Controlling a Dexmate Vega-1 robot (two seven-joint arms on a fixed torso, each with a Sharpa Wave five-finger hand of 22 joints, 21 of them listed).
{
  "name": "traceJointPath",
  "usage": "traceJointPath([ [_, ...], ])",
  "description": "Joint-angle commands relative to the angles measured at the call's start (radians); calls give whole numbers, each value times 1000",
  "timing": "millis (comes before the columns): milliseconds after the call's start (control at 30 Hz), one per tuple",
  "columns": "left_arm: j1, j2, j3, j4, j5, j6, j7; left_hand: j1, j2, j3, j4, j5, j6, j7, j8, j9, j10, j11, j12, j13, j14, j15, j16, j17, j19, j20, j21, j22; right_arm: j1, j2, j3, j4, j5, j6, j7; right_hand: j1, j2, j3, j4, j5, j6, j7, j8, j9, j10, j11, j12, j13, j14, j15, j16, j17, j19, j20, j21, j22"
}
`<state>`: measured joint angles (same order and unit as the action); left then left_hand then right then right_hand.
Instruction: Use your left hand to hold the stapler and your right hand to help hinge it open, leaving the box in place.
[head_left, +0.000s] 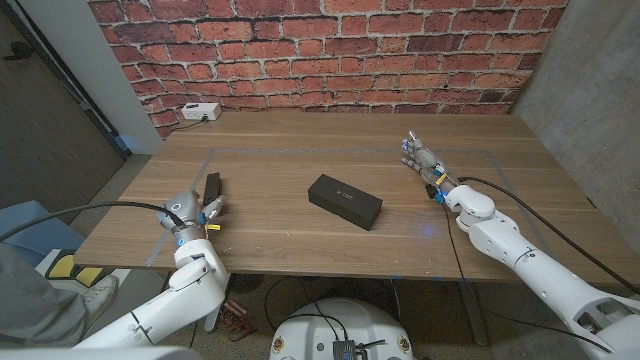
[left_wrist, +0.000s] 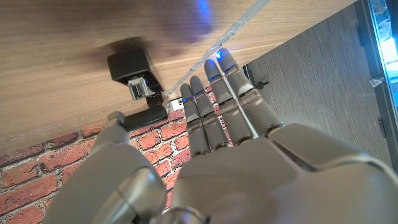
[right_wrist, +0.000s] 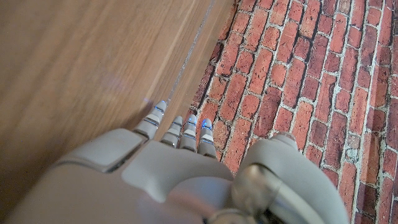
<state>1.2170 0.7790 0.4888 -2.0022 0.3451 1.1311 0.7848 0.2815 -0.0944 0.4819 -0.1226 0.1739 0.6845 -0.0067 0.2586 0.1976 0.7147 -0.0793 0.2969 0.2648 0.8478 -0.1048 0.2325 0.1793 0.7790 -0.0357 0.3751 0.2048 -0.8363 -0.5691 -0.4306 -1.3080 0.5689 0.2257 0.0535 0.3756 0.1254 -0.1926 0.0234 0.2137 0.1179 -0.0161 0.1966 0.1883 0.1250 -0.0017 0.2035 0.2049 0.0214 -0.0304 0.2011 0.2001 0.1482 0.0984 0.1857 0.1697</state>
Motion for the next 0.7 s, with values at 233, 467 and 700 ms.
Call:
traceJointPath([
  [233,14,4,-17,-8,-40,7,-2,61,83,63,-15,18,54,-2,11,7,58,-6,13,1,54,-100,3,-1,19,-1,15,2,26,12,-16,24,-8,-7,16,-6,1,5,1,-4,8,-2,3,2,5,-1,2,1,0,-23,6,1,8,2,7,3],
  [467,-3,20,0,-3,-50,2,-18,103,138,107,-27,29,88,-16,17,10,79,-27,14,6,75,-106,-4,-3,10,2,16,5,26,15,-18,25,-9,-9,15,-6,1,6,1,-5,8,-1,2,2,4,-1,2,1,-1,-21,6,1,8,2,7,3],
  [700,6,32,0,19,-37,-78,15,148,277,183,-15,30,129,-46,23,16,114,-40,18,15,100,-116,-7,4,4,-5,26,11,19,13,-15,18,-8,-12,6,-7,1,7,1,-5,8,-1,2,2,5,0,2,1,0,-22,6,1,8,2,7,3],
])
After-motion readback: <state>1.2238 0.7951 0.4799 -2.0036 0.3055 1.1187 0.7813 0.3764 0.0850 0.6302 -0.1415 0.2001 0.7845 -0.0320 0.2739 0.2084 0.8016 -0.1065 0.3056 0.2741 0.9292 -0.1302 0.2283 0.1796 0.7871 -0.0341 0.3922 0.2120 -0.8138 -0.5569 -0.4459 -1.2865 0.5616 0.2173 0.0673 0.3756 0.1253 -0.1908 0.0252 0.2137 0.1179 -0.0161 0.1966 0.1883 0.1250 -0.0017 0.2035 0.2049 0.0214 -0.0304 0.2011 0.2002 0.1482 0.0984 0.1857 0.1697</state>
